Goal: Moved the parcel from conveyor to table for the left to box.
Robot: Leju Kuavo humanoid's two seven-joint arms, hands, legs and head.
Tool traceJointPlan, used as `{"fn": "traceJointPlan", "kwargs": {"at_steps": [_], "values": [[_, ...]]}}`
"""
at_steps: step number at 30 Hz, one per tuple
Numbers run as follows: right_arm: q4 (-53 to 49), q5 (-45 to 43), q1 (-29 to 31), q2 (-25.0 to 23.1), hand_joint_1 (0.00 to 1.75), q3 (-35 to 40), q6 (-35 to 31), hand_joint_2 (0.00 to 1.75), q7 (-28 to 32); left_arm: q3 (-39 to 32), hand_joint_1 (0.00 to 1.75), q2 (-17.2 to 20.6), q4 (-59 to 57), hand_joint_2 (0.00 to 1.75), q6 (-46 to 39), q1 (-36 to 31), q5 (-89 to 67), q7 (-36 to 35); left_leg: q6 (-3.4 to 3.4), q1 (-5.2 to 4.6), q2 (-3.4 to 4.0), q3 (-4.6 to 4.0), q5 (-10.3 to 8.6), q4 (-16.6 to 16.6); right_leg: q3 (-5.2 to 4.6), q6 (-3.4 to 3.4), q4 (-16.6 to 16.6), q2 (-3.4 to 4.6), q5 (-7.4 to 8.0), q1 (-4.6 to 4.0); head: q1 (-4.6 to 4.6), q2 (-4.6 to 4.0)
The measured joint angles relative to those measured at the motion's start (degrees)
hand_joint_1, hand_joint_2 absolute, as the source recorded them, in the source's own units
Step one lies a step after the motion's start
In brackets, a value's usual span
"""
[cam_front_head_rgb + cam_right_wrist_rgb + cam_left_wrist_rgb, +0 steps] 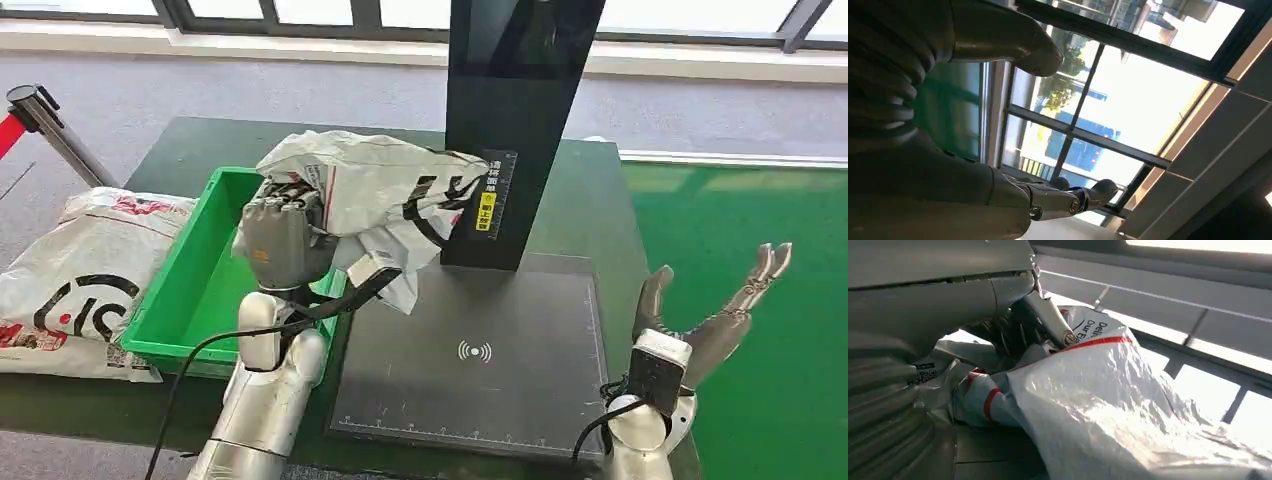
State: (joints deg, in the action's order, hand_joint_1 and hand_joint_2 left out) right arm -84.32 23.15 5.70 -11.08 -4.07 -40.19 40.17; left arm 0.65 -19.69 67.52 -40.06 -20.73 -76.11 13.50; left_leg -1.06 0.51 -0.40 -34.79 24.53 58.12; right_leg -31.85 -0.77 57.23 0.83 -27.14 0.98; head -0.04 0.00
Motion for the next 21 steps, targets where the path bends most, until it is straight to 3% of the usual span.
{"fn": "traceJointPlan", "kwargs": {"at_steps": [14, 15, 16, 17, 18, 21], "values": [[-2.4, 0.81, -3.08, 0.02, 0.0, 0.0, 0.0, 1.75, 0.0, -29.71, 1.75, -0.05, -7.38, 1.75, 0.09, -5.54, -1.52, 4.82, -0.02, 0.01, 0.03, 0.01, -0.01, 0.0, -0.04, 0.03, 0.02, 0.02, 0.01, -0.01, 0.02, 0.0], [-2.56, 0.87, -3.16, 0.0, 0.0, 0.0, 0.0, 1.75, 0.0, -31.32, 0.63, -0.02, -8.22, 1.75, 0.09, -5.96, -2.21, 3.96, -0.02, 0.01, 0.0, 0.01, -0.01, -0.01, -0.03, 0.04, 0.02, -0.01, 0.0, -0.01, 0.0, 0.0], [-2.64, 0.87, -3.24, 0.0, 0.0, 0.0, 0.0, 1.75, 0.0, -33.13, 0.0, 0.04, -9.34, 1.75, 0.09, -6.55, -2.88, 3.54, -0.02, 0.01, -0.02, -0.01, -0.01, -0.01, -0.01, 0.04, 0.02, -0.02, 0.0, -0.01, 0.0, 0.0], [-2.73, 0.87, -3.38, 0.0, 0.0, 0.0, 0.0, 1.75, 0.0, -35.43, 0.0, 0.28, -10.5, 1.75, 0.09, -7.13, -3.52, 3.83, -0.02, 0.01, -0.01, -0.01, -0.01, -0.01, -0.01, 0.05, 0.02, -0.01, 0.0, -0.01, 0.02, 0.0], [-2.78, 0.9, -3.53, 0.0, 0.0, 0.0, 0.0, 1.75, 0.0, -37.84, 0.0, 0.39, -11.5, 0.0, 0.09, -7.63, -4.0, 4.47, -0.02, 0.01, 0.01, 0.0, 0.0, -0.01, -0.03, 0.05, 0.01, -0.01, 0.0, -0.01, 0.0, 0.0], [-2.78, 0.87, -3.79, 0.02, 0.0, 0.0, 0.0, 1.75, 0.0, -44.94, 0.0, 0.7, -14.32, 0.0, 0.09, -8.79, -5.38, 6.67, -0.03, 0.01, 0.04, 0.0, 0.0, -0.01, -0.07, 0.05, 0.01, 0.02, 0.0, 0.0, -0.02, 0.0]]}}
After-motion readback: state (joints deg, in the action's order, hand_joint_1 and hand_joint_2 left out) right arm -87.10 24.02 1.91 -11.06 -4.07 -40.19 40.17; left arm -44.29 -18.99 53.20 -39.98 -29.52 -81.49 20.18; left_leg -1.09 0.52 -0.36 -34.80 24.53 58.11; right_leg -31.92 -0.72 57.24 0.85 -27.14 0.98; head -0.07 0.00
